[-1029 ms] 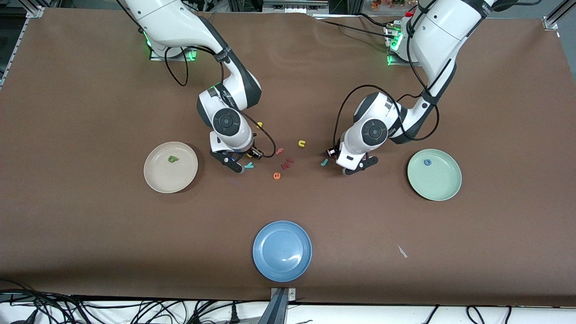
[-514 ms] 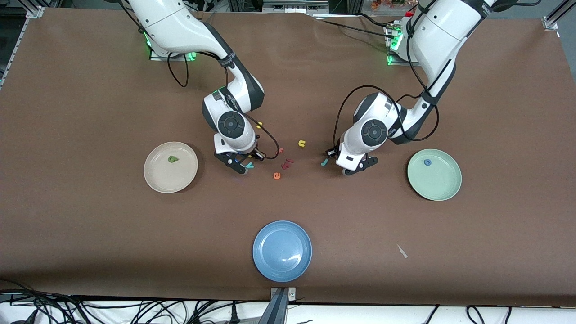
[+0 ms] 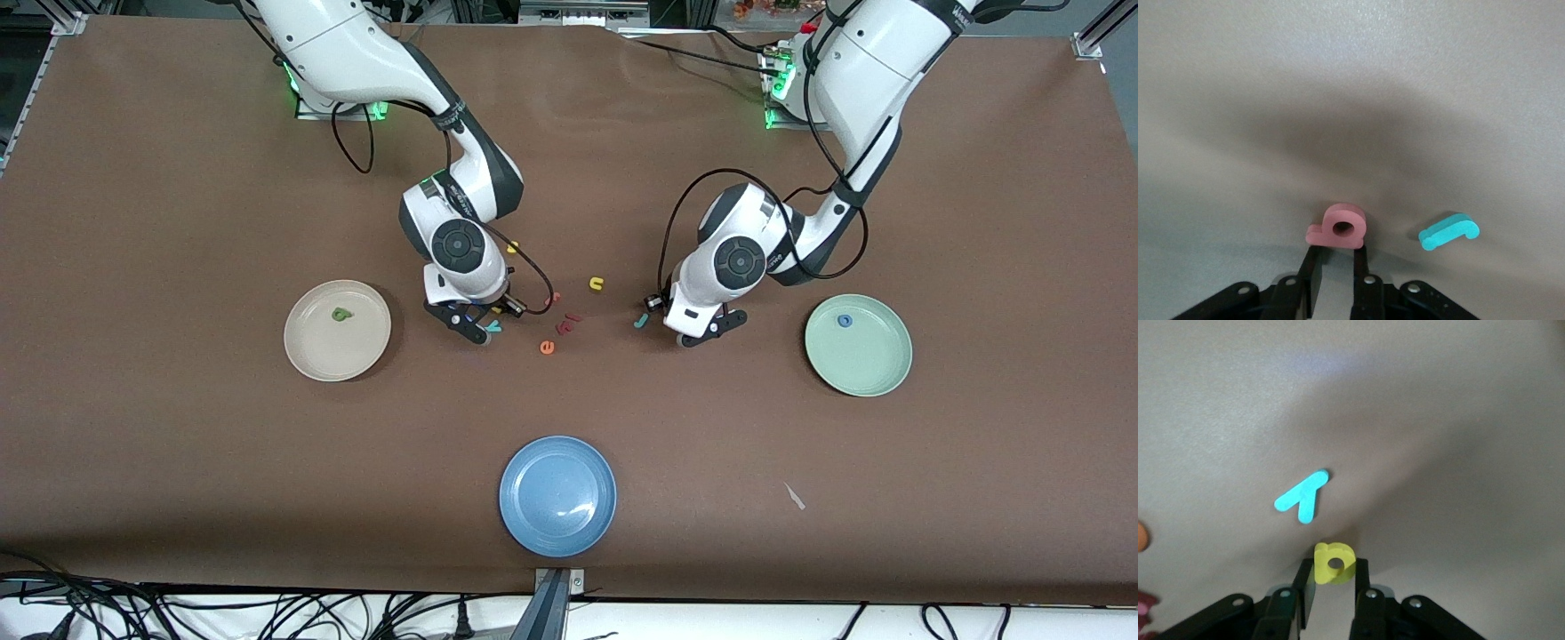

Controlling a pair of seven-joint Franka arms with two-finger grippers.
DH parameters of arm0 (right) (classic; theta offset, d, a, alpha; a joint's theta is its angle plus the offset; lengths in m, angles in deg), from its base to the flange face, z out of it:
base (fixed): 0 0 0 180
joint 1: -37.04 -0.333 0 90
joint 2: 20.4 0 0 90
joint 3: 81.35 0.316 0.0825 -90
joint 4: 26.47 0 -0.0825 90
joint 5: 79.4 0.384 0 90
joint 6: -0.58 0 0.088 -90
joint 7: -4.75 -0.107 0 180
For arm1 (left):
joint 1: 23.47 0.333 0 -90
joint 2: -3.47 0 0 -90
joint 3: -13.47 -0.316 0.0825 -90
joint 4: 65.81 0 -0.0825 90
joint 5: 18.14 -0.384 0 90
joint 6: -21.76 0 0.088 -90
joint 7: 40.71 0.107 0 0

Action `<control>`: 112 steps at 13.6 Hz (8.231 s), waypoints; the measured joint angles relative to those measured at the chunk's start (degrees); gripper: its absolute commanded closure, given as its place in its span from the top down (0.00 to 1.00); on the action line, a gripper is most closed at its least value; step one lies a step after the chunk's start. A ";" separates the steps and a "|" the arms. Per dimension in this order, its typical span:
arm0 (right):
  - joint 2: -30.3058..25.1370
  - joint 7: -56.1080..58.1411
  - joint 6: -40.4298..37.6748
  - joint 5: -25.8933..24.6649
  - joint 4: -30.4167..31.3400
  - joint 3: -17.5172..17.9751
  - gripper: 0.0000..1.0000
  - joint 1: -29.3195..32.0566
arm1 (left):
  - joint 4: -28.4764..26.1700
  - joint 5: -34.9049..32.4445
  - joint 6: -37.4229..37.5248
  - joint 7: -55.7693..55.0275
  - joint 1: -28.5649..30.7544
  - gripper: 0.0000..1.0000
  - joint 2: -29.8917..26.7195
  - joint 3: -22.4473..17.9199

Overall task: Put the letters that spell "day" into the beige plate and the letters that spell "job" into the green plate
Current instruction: 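Grasp the pink letter with the left gripper and the yellow letter with the right, then drop the yellow letter on the beige plate with the right gripper, then drop the pink letter on the green plate while the right gripper reaches the y, then grasp the cyan y with the right gripper while the left gripper returns to letters, then drop the cyan y on the beige plate while the left gripper grasps the hook, then return the right arm to rest while the left gripper lifts the cyan hook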

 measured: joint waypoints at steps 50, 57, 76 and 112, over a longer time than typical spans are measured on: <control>3.80 92.03 0.76 -0.82 -6.45 0.56 0.74 4.09 | 5.94 -6.72 30.79 43.28 30.51 0.16 -6.51 -6.07; 5.50 92.10 1.53 -1.94 -6.72 0.56 0.61 3.17 | 6.28 -8.01 27.53 44.26 32.12 1.00 -2.08 -5.75; 4.89 92.09 0.47 -3.57 -7.50 -0.25 0.20 3.49 | 6.38 -18.77 1.05 -4.15 11.07 0.78 2.87 13.13; -25.50 64.37 -35.56 -3.22 -15.04 -3.87 1.00 26.28 | 13.02 -21.11 11.79 -5.82 11.90 0.00 7.89 14.55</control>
